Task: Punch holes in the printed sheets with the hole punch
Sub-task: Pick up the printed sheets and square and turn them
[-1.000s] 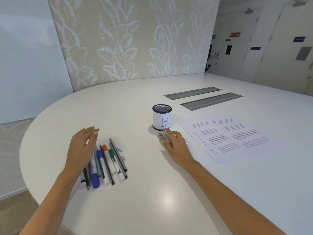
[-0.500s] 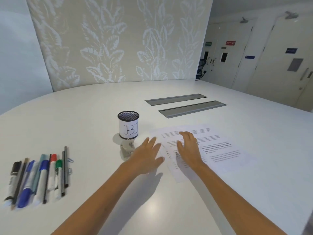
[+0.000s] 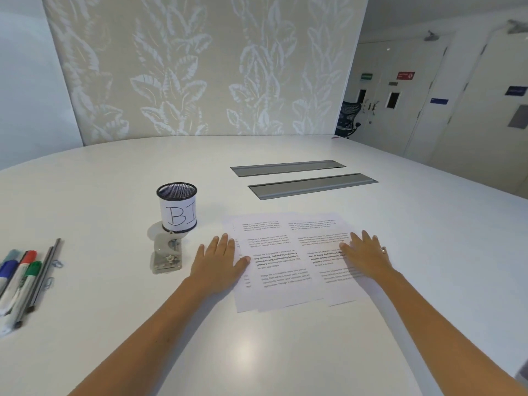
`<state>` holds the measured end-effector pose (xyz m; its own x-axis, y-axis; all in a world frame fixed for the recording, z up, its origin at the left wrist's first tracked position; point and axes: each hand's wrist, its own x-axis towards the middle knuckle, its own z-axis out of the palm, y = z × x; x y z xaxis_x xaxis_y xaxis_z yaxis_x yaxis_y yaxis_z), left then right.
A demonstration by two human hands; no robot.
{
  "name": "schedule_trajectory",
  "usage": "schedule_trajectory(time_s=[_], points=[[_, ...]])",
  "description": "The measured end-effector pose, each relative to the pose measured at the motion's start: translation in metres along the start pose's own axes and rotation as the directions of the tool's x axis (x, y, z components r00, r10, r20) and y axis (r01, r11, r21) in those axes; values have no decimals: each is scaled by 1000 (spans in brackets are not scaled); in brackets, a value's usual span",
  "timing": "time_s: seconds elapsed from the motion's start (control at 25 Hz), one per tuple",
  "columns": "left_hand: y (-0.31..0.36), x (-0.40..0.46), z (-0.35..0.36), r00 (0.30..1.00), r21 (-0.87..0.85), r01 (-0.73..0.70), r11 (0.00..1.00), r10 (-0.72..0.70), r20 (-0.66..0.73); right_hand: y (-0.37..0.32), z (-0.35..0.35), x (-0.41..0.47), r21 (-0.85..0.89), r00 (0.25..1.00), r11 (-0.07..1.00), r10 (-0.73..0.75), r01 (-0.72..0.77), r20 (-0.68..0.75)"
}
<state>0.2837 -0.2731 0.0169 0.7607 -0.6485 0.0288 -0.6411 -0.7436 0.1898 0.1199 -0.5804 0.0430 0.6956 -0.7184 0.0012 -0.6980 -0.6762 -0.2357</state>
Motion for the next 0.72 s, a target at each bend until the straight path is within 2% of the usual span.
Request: schedule_trajectory(time_s=[0.08, 0.24, 0.52, 0.72], points=[[-1, -1, 2, 1000, 2, 4, 1000, -4, -31, 3, 8, -4, -42, 995, 996, -71, 75, 74], [1, -3, 1, 999, 6, 11, 1000, -11, -37, -19, 18, -23, -75, 988, 986, -145, 149, 58], [2, -5, 1, 999, 3, 9, 1000, -9, -36, -91, 39, -50, -53, 975, 977, -201, 206, 98], [2, -5, 0, 999, 2, 1, 1000, -1, -32, -113, 48, -59, -49, 982, 984, -165, 170, 96]])
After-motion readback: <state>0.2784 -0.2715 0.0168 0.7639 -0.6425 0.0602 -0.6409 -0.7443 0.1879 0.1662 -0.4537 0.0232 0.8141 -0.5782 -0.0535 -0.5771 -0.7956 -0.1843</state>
